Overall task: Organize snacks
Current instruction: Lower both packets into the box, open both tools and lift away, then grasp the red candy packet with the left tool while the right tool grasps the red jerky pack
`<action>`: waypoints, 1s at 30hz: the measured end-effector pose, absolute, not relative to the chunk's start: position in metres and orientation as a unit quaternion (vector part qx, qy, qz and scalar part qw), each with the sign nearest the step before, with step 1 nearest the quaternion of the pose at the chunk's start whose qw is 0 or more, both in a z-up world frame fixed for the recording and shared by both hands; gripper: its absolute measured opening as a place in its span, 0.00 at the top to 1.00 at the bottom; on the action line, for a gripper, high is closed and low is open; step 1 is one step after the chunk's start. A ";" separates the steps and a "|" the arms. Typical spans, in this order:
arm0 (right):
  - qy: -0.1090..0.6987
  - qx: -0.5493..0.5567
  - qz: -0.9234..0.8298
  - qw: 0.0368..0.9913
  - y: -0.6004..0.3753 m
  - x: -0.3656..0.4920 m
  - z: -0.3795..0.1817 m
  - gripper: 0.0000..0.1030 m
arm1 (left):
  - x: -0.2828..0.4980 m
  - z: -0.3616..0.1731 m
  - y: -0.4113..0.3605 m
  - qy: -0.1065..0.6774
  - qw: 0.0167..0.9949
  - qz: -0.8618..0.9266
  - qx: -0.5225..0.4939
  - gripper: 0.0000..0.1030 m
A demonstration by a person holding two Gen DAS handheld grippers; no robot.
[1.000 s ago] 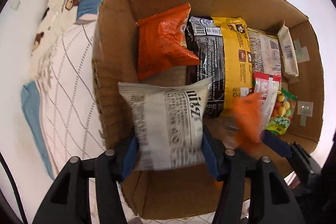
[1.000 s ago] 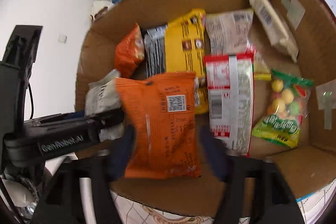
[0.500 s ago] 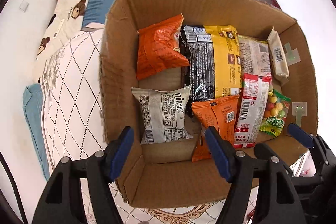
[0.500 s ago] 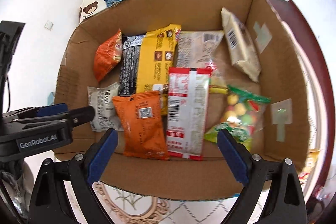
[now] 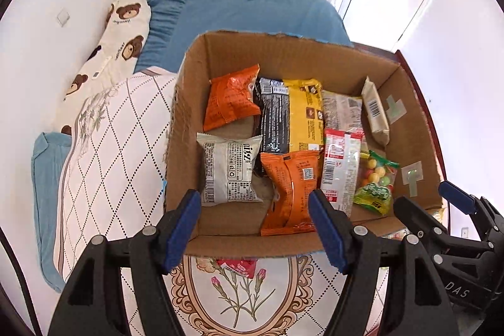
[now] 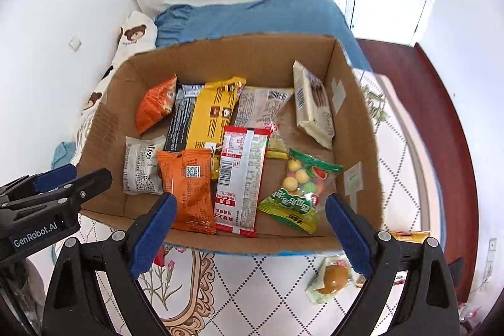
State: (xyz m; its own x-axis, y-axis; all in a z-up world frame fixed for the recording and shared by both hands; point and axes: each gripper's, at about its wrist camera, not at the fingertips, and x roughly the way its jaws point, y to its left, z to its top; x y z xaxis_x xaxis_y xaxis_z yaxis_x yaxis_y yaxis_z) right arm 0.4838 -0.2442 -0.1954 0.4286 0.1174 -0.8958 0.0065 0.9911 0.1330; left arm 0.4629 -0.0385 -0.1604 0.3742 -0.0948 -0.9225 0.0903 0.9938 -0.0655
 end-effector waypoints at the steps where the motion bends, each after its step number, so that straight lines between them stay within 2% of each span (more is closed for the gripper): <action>1: 0.525 0.055 0.031 0.849 -0.245 0.479 -0.190 0.06 | 0.457 -0.155 -0.038 0.548 0.835 -0.054 -0.001 0.33; 19: 0.436 0.049 0.043 0.898 -0.245 0.390 -0.106 0.06 | 0.368 -0.080 -0.040 0.433 0.900 -0.051 0.018 0.33; 25: 0.442 0.088 0.055 0.891 -0.253 0.363 -0.102 0.06 | 0.345 -0.081 -0.039 0.440 0.896 -0.057 0.009 0.33; 26: 0.449 0.097 0.056 0.887 -0.256 0.357 -0.106 0.06 | 0.340 -0.086 -0.040 0.448 0.892 -0.061 0.010 0.32; 27: 0.460 0.100 0.056 0.880 -0.259 0.351 -0.112 0.06 | 0.335 -0.093 -0.041 0.460 0.885 -0.068 0.011 0.24; 29: 0.487 0.110 0.050 0.865 -0.267 0.334 -0.130 0.06 | 0.322 -0.110 -0.044 0.483 0.872 -0.081 0.013 0.16; 30: 0.503 0.112 0.047 0.855 -0.271 0.326 -0.141 0.06 | 0.314 -0.120 -0.046 0.492 0.866 -0.084 0.019 0.16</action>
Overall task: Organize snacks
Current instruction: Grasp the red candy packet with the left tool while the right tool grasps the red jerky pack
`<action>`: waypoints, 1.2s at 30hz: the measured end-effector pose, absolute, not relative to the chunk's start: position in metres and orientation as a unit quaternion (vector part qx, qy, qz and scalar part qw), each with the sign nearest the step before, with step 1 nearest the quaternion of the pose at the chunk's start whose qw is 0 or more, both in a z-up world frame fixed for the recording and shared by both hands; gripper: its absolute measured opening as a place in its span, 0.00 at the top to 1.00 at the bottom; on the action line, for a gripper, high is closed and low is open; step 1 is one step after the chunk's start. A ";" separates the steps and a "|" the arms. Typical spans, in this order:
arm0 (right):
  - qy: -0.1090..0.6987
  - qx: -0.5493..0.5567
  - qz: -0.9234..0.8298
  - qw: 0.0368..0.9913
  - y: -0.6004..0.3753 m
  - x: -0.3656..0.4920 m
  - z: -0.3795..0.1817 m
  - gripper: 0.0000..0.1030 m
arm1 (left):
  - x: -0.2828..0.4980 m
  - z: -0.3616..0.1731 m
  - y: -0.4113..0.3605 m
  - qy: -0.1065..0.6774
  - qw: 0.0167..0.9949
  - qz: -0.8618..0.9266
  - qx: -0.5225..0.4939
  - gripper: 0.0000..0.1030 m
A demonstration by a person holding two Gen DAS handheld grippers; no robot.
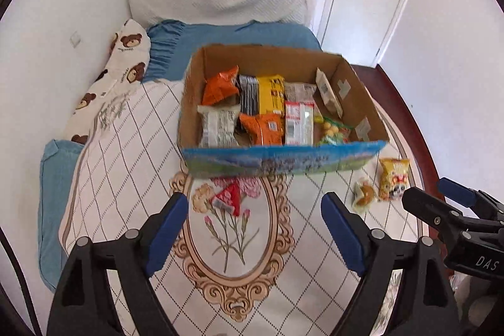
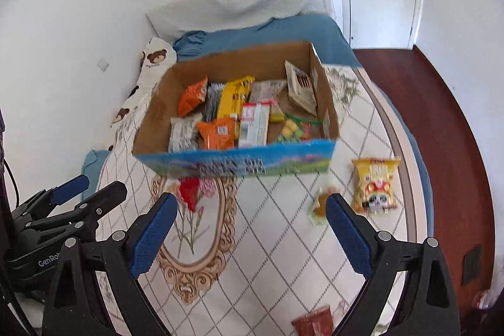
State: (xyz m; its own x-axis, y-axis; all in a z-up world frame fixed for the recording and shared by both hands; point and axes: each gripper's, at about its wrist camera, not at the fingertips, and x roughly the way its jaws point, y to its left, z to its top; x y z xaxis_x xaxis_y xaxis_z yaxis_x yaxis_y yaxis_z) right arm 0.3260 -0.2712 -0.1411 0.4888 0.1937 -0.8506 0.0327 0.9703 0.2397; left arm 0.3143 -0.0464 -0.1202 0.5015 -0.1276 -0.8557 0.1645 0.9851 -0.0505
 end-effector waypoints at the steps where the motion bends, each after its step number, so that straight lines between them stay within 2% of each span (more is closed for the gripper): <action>1: 0.523 0.113 0.042 0.844 -0.276 0.317 -0.155 0.06 | 0.306 -0.134 -0.048 0.505 0.859 -0.082 0.028 0.16; 8: 0.668 0.095 -0.006 0.738 -0.308 0.241 -0.278 0.06 | 0.267 -0.231 -0.052 0.606 0.789 -0.087 0.053 0.15; 12: 0.703 0.048 -0.031 0.709 -0.310 0.219 -0.329 0.07 | 0.257 -0.267 -0.051 0.642 0.760 -0.073 0.076 0.15; 14: 0.714 0.062 -0.024 0.697 -0.311 0.215 -0.348 0.25 | 0.258 -0.275 -0.049 0.648 0.754 -0.070 0.082 0.15; 16: 0.715 0.086 -0.020 0.693 -0.313 0.214 -0.358 0.34 | 0.263 -0.275 -0.048 0.646 0.756 -0.068 0.085 0.15; 19: 0.699 0.104 -0.022 0.707 -0.313 0.222 -0.360 0.37 | 0.281 -0.271 -0.042 0.642 0.760 -0.060 0.075 0.15; 25: 0.667 0.128 -0.011 0.734 -0.302 0.279 -0.346 0.38 | 0.344 -0.268 -0.026 0.636 0.770 -0.043 0.019 0.15; 32: 0.649 0.145 -0.004 0.747 -0.291 0.343 -0.335 0.38 | 0.409 -0.290 -0.038 0.634 0.769 -0.053 0.064 0.15; 34: 0.654 0.139 -0.005 0.744 -0.289 0.350 -0.337 0.38 | 0.417 -0.299 -0.045 0.632 0.768 -0.064 0.083 0.29; 35: 0.656 0.136 -0.006 0.743 -0.290 0.351 -0.339 0.38 | 0.419 -0.302 -0.048 0.633 0.766 -0.069 0.088 0.51; 36: 0.657 0.133 -0.005 0.742 -0.291 0.353 -0.342 0.38 | 0.421 -0.305 -0.050 0.635 0.763 -0.074 0.091 0.60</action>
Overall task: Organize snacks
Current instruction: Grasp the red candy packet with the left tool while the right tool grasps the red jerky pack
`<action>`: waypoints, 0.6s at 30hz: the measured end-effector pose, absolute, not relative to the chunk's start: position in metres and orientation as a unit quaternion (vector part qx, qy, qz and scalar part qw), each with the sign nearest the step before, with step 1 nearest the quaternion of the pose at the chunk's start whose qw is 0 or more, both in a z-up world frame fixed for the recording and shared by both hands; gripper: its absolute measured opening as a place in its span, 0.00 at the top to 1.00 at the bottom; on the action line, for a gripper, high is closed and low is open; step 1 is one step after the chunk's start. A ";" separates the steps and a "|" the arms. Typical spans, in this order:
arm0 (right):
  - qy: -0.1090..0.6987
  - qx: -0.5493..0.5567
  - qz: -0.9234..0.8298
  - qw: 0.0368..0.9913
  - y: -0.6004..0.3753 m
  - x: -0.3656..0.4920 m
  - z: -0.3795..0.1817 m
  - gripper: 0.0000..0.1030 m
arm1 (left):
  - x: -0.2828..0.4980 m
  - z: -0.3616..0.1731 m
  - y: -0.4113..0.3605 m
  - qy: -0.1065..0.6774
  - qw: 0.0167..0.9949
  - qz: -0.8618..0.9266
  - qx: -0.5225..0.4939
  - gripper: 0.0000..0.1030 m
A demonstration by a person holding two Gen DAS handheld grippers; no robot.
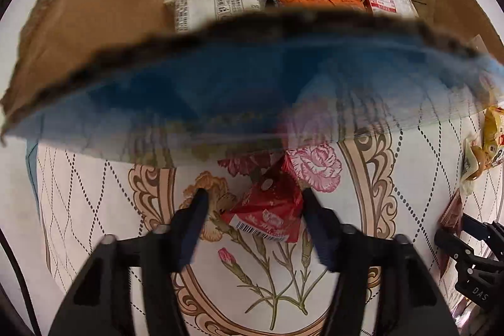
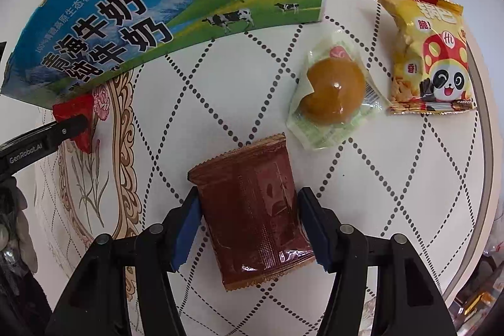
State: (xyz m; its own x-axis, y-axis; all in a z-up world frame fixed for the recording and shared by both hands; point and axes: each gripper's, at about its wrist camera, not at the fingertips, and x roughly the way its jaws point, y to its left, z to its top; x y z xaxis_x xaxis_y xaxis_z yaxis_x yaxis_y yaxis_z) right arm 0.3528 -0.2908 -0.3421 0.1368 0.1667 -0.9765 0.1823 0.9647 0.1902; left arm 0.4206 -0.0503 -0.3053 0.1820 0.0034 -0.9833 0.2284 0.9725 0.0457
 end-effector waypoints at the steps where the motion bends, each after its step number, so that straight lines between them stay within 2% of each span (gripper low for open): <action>1: 0.657 0.130 -0.004 0.743 -0.291 0.352 -0.342 0.38 | 0.420 -0.307 -0.054 0.634 0.764 -0.076 0.099 0.61; 6: 0.663 0.121 0.011 0.739 -0.283 0.340 -0.346 0.39 | 0.401 -0.306 -0.060 0.634 0.762 -0.100 0.089 0.63; 13: 0.680 0.110 0.043 0.724 -0.270 0.294 -0.349 0.39 | 0.326 -0.316 -0.053 0.697 0.706 -0.127 0.013 0.63; 18: 0.688 0.110 0.048 0.716 -0.270 0.269 -0.354 0.38 | 0.294 -0.336 -0.059 0.717 0.683 -0.136 0.017 0.62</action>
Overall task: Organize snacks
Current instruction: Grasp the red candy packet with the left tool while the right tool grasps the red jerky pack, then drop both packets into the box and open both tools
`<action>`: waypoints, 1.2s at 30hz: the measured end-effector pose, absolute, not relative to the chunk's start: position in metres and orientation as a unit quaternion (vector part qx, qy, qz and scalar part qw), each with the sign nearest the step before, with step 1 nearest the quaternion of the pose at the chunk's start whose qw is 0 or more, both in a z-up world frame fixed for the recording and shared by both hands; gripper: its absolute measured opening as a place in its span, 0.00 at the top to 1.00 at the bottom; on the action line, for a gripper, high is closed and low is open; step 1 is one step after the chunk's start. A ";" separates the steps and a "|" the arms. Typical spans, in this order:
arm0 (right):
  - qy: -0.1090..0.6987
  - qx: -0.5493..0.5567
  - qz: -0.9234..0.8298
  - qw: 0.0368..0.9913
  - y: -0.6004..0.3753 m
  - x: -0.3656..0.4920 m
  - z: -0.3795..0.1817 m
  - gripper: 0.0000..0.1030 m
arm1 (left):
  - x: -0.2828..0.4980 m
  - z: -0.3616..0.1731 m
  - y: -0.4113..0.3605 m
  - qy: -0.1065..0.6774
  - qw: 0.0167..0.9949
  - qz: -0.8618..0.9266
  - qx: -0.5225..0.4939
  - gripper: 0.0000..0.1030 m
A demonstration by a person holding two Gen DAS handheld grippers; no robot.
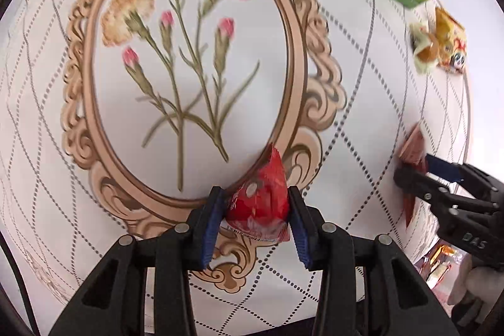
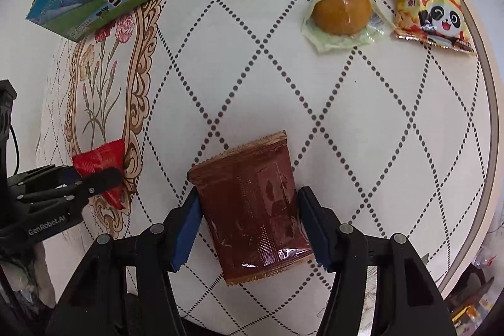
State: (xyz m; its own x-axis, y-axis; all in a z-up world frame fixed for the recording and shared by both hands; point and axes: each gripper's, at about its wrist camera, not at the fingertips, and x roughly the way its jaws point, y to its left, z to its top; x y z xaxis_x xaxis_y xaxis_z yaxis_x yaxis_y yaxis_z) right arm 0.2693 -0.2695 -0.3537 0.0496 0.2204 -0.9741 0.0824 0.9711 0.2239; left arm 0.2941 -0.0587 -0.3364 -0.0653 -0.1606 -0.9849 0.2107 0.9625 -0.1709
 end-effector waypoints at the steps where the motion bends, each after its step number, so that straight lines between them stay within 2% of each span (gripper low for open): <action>1: 0.689 0.111 0.050 0.714 -0.270 0.268 -0.354 0.36 | 0.296 -0.341 -0.060 0.719 0.682 -0.133 0.017 0.62; 4: 0.695 0.118 0.053 0.708 -0.273 0.268 -0.353 0.28 | 0.307 -0.352 -0.060 0.723 0.680 -0.120 0.007 0.62; 9: 0.697 0.087 0.058 0.709 -0.264 0.280 -0.357 0.27 | 0.316 -0.355 -0.064 0.711 0.695 -0.106 0.009 0.62; 10: 0.692 0.076 0.056 0.716 -0.255 0.281 -0.359 0.29 | 0.315 -0.352 -0.066 0.709 0.698 -0.104 0.008 0.62; 11: 0.683 0.059 0.047 0.727 -0.252 0.280 -0.362 0.36 | 0.314 -0.350 -0.067 0.706 0.701 -0.100 0.007 0.63; 14: 0.670 0.053 0.033 0.740 -0.253 0.274 -0.363 0.43 | 0.300 -0.333 -0.070 0.704 0.703 -0.098 0.005 0.66; 19: 0.658 0.128 0.042 0.741 -0.271 0.274 -0.349 0.44 | 0.292 -0.306 -0.075 0.695 0.711 -0.112 0.004 0.66; 27: 0.602 0.177 0.096 0.773 -0.280 0.301 -0.275 0.44 | 0.308 -0.227 -0.087 0.660 0.735 -0.147 -0.050 0.66; 36: 0.527 0.185 0.122 0.820 -0.294 0.399 -0.180 0.44 | 0.409 -0.131 -0.087 0.599 0.780 -0.175 -0.046 0.66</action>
State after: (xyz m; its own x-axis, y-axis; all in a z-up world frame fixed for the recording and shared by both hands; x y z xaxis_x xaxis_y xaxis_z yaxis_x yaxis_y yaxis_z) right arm 0.3987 -0.2939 -0.1796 0.4141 0.3954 -0.8198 -0.0060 0.9019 0.4320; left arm 0.4093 -0.0872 -0.1314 0.2216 -0.3275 -0.9185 0.2176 0.9348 -0.2808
